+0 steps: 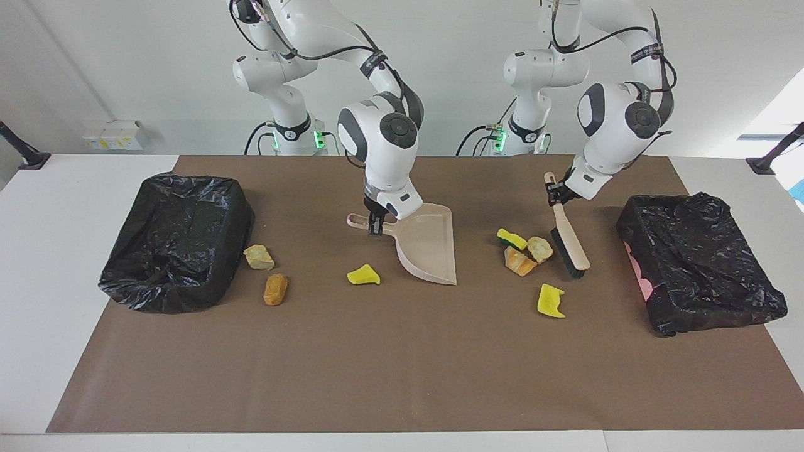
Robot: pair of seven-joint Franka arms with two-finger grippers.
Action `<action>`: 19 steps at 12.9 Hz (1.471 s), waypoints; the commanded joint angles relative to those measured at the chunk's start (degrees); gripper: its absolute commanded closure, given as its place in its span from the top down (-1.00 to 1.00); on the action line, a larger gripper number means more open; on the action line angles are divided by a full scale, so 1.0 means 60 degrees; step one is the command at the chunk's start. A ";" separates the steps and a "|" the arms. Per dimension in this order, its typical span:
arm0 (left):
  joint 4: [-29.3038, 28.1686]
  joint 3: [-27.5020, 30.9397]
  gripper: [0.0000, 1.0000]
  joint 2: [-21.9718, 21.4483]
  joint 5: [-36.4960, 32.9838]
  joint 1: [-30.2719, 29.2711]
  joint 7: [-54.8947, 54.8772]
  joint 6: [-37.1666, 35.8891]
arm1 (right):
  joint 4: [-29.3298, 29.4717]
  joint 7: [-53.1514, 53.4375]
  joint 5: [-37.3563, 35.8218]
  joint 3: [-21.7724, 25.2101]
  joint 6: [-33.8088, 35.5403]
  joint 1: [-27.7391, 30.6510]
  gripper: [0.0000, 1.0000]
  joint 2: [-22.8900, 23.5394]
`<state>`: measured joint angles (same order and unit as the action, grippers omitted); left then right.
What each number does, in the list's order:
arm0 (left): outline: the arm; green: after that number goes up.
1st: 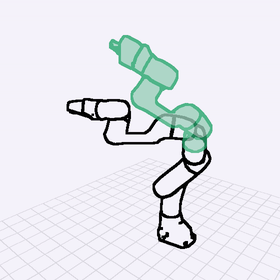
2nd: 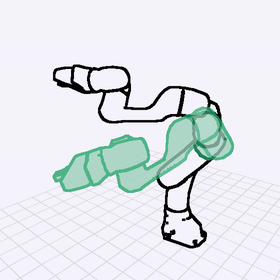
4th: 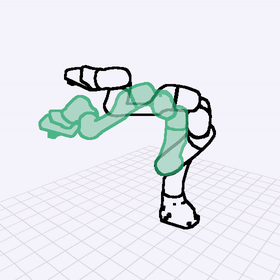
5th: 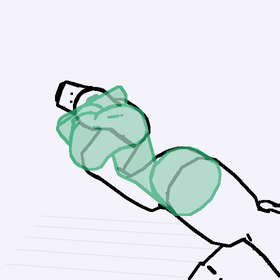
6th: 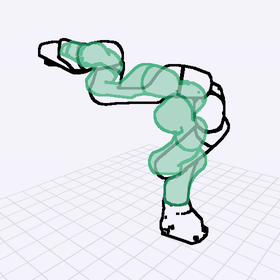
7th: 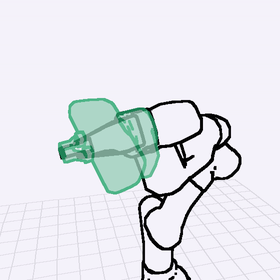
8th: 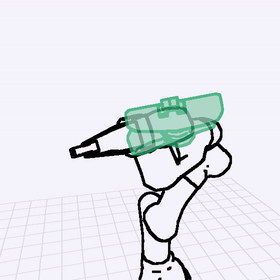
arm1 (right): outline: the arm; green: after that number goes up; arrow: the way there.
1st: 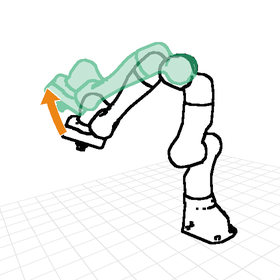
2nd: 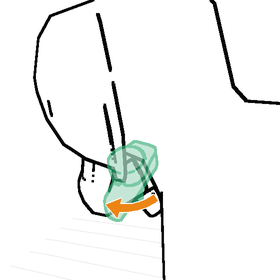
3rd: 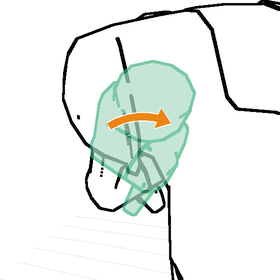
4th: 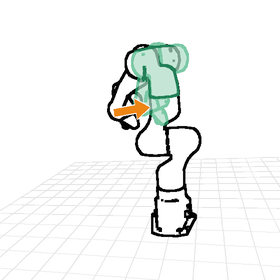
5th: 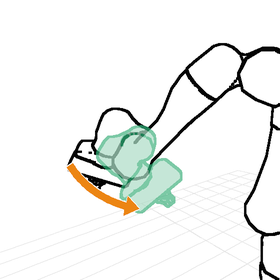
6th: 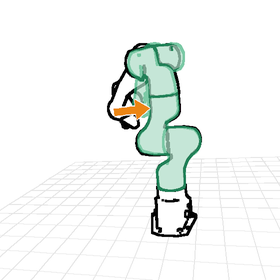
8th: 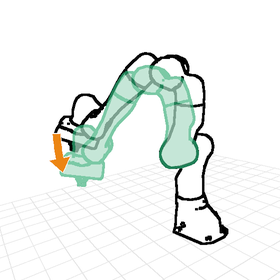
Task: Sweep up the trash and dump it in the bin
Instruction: 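Place the dustpan beside the trash while the left gripper positions the brush, then sweep the trash pieces into the dustpan with the brush in the left gripper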
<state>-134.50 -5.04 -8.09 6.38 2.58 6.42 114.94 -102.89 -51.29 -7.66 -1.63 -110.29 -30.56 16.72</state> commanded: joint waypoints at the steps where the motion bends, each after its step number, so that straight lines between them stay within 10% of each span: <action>1: -0.0391 0.0035 -1.00 -0.0015 0.0123 0.0769 0.0043 0.0821 | -0.0151 -0.0343 0.0193 -0.0037 -0.0177 0.0040 -1.00 -0.0092; 12: -0.0363 0.0020 -1.00 0.0249 0.1439 0.4138 0.0952 0.2009 | -0.0327 0.0140 0.0149 -0.0051 -0.0397 -0.0107 -1.00 -0.0033; 19: 0.0748 0.0063 -1.00 -0.0160 0.1647 0.4786 0.0951 0.0494 | -0.0327 0.0140 0.0149 -0.0037 -0.0339 -0.0092 -1.00 -0.0048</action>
<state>-132.97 -5.91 -7.11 15.35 31.32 12.29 124.05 -103.84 -51.04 -7.66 -1.62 -111.43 -31.14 16.83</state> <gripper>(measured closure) 0.740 0.665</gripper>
